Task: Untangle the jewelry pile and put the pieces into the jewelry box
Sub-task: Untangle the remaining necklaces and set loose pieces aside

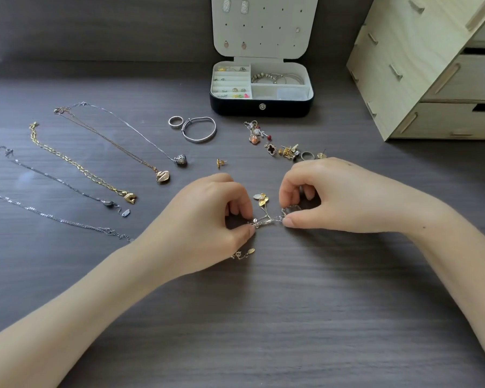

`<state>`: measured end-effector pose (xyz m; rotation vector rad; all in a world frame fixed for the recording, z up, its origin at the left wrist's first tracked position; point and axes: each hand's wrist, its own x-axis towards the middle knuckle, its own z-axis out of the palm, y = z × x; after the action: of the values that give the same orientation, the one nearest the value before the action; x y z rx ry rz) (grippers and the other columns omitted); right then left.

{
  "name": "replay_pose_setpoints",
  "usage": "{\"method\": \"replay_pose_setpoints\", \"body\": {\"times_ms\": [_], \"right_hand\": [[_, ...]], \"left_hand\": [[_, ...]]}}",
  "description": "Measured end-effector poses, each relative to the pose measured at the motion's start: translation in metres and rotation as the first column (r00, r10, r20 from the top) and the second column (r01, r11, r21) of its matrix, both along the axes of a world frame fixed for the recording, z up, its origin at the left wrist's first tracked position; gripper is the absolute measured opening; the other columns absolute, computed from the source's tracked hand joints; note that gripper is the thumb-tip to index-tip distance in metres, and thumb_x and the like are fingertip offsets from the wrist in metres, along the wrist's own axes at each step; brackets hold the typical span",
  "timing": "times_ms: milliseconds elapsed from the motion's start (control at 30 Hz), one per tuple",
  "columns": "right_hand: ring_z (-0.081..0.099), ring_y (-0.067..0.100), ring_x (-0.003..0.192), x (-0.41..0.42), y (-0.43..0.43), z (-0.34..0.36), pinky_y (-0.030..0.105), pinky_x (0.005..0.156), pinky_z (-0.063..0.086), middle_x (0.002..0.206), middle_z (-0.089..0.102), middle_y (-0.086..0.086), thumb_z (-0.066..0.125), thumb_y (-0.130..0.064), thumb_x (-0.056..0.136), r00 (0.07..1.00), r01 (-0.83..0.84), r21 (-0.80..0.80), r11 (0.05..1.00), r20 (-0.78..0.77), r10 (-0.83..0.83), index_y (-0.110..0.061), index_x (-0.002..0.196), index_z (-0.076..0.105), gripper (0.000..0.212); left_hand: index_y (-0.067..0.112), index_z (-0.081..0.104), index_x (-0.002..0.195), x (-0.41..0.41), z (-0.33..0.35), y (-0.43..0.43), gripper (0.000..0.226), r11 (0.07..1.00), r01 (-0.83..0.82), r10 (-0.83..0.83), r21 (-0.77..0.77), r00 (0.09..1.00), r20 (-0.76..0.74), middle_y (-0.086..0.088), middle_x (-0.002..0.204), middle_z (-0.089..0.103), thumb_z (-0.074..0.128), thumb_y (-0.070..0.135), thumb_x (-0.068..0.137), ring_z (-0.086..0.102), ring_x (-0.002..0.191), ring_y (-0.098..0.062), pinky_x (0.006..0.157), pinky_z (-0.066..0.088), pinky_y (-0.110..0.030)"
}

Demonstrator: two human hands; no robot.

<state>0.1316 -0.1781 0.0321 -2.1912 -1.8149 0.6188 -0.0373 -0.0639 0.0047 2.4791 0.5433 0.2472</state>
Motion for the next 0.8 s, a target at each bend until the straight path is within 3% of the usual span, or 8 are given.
{"method": "replay_pose_setpoints", "body": {"times_ms": [167, 300, 533, 633, 700, 800], "right_hand": [[0.048, -0.001, 0.075, 0.003, -0.001, -0.002, 0.011, 0.064, 0.034, 0.078, 0.053, -0.017, 0.067, -0.032, 0.078, 0.999, 0.030, 0.029, 0.999, 0.031, -0.031, -0.033, 0.080, 0.057, 0.010], [0.047, 0.000, 0.076, 0.006, -0.002, -0.002, 0.019, 0.066, 0.036, 0.080, 0.053, -0.016, 0.066, -0.026, 0.079, 0.997, 0.051, 0.023, 0.998, 0.048, -0.052, -0.032, 0.082, 0.060, 0.010], [0.046, 0.010, 0.085, 0.009, -0.003, 0.001, 0.027, 0.074, 0.038, 0.086, 0.050, -0.013, 0.062, -0.016, 0.081, 0.979, 0.089, 0.049, 0.995, 0.182, -0.096, -0.033, 0.089, 0.059, 0.019], [0.044, 0.011, 0.089, 0.011, -0.004, 0.002, 0.024, 0.072, 0.031, 0.091, 0.051, -0.012, 0.062, -0.016, 0.081, 0.969, 0.082, 0.058, 0.995, 0.228, -0.094, -0.035, 0.092, 0.058, 0.022], [0.043, 0.010, 0.088, 0.009, -0.004, 0.003, 0.021, 0.071, 0.028, 0.092, 0.052, -0.013, 0.065, -0.020, 0.080, 0.976, 0.059, 0.106, 0.993, 0.200, -0.080, -0.035, 0.091, 0.060, 0.019], [0.044, 0.009, 0.083, -0.003, -0.001, 0.003, 0.016, 0.073, 0.032, 0.086, 0.055, -0.013, 0.068, -0.030, 0.078, 0.999, 0.004, 0.217, 0.976, 0.041, -0.013, -0.035, 0.084, 0.064, 0.009]], "left_hand": [[0.024, 0.063, 0.079, -0.007, 0.005, 0.004, 0.017, 0.999, 0.027, -0.028, -0.024, 0.999, -0.036, 0.013, 0.077, 0.053, 0.076, 0.018, 0.069, 0.049, 0.081, -0.004, 0.064, 0.034, -0.007], [0.031, 0.062, 0.082, -0.011, 0.011, 0.006, 0.023, 0.996, 0.063, -0.070, -0.067, 0.992, -0.107, 0.014, 0.083, 0.052, 0.078, 0.023, 0.067, 0.048, 0.087, -0.003, 0.067, 0.036, -0.008], [0.034, 0.063, 0.083, -0.016, 0.019, 0.013, 0.031, 0.986, 0.123, -0.142, -0.114, 0.973, -0.184, 0.013, 0.088, 0.053, 0.074, 0.009, 0.068, 0.049, 0.087, -0.001, 0.069, 0.036, -0.008], [0.033, 0.064, 0.083, -0.017, 0.020, 0.014, 0.026, 0.985, 0.134, -0.153, -0.109, 0.969, -0.194, 0.013, 0.089, 0.054, 0.073, 0.012, 0.070, 0.050, 0.087, -0.001, 0.068, 0.037, -0.009], [0.031, 0.065, 0.082, -0.015, 0.019, 0.012, 0.016, 0.988, 0.117, -0.133, -0.105, 0.977, -0.168, 0.012, 0.088, 0.055, 0.072, 0.020, 0.073, 0.051, 0.086, -0.002, 0.067, 0.036, -0.008], [0.032, 0.063, 0.078, -0.014, 0.015, 0.009, 0.009, 0.992, 0.101, -0.110, -0.071, 0.986, -0.127, 0.012, 0.083, 0.054, 0.071, 0.027, 0.077, 0.051, 0.083, -0.003, 0.065, 0.035, -0.008]]}}
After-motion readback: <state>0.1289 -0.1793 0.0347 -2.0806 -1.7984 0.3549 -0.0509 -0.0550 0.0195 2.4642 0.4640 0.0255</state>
